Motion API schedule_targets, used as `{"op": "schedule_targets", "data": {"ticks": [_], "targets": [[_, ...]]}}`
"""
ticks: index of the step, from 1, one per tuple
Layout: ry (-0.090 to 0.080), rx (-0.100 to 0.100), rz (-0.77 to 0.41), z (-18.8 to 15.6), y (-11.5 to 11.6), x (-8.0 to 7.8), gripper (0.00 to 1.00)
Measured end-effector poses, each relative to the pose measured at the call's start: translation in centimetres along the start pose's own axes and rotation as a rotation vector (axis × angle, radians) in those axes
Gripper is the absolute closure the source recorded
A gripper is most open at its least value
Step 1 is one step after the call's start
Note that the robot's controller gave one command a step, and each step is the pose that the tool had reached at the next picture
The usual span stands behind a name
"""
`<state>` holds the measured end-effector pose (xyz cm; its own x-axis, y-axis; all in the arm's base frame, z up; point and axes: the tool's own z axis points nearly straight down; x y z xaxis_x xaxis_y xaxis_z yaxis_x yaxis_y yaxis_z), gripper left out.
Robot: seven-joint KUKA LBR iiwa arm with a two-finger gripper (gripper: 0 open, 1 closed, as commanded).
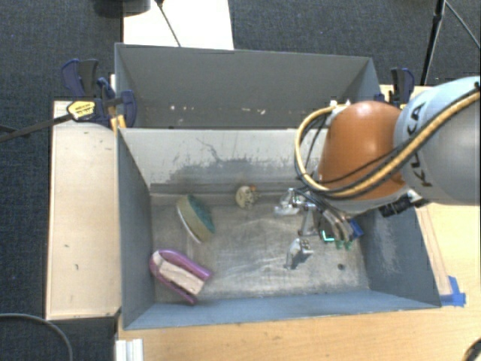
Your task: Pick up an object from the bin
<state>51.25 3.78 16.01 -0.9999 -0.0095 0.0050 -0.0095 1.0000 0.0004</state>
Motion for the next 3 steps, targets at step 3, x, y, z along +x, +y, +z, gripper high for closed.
{"op": "schedule_targets", "data": {"ticks": [3], "targets": [[-0.005, 0.0, -0.494, 6.8, -17.4, -3.8, 0.0]]}}
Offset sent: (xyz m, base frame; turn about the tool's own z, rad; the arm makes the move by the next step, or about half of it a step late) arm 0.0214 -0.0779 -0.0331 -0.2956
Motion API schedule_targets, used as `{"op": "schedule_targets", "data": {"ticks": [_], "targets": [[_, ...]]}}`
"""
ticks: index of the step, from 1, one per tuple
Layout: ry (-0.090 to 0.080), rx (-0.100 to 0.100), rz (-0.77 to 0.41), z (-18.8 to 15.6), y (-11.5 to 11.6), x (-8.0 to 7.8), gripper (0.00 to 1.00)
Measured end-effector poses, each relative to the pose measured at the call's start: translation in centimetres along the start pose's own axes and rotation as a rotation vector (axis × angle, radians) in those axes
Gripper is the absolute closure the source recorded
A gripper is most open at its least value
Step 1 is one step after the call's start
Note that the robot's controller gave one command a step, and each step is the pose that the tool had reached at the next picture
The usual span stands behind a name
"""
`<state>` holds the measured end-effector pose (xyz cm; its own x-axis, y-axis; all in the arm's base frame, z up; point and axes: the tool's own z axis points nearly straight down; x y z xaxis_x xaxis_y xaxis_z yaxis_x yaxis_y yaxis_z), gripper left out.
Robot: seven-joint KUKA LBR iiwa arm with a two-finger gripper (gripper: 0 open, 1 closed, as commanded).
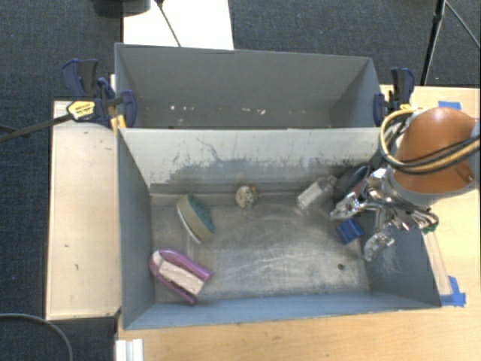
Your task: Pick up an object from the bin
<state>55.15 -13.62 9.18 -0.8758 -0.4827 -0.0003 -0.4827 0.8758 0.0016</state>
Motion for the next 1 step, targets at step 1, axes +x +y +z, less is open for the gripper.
{"op": "schedule_targets", "data": {"ticks": [1], "targets": [[-0.001, 0.001, 0.005, -0.12, -0.07, -0.03, 1.0]]}}
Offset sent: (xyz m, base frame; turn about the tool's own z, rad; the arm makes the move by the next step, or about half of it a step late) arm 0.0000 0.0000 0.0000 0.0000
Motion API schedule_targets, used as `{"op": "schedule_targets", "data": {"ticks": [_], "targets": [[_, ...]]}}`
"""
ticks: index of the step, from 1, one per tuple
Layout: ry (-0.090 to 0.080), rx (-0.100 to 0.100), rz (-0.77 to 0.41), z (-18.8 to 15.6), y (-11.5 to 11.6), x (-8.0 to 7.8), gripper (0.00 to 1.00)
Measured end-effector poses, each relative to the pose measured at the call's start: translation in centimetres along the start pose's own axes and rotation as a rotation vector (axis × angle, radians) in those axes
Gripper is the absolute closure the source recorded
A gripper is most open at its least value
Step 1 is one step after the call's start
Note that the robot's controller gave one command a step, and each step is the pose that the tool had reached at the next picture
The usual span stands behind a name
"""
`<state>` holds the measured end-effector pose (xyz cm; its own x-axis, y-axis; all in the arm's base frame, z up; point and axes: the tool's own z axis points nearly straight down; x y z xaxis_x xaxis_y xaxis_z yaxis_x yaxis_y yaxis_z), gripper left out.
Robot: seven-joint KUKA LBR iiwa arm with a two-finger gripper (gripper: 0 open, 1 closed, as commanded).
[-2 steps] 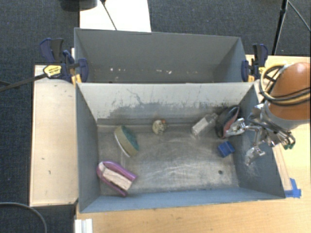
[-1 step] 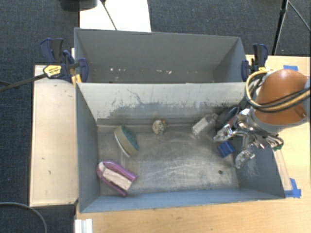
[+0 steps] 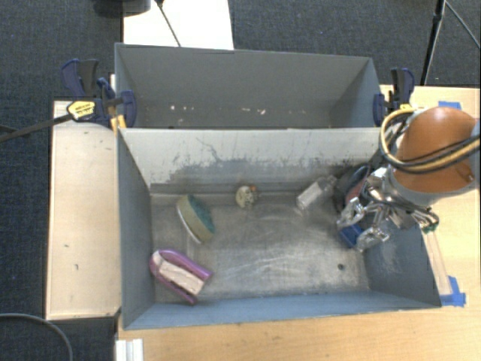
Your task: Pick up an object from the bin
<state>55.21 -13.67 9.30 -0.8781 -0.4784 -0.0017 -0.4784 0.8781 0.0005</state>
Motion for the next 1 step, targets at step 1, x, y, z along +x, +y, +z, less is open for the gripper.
{"op": "schedule_targets", "data": {"ticks": [1], "targets": [[-0.008, 0.008, 0.006, -13.25, -0.77, -0.71, 1.0]]}}
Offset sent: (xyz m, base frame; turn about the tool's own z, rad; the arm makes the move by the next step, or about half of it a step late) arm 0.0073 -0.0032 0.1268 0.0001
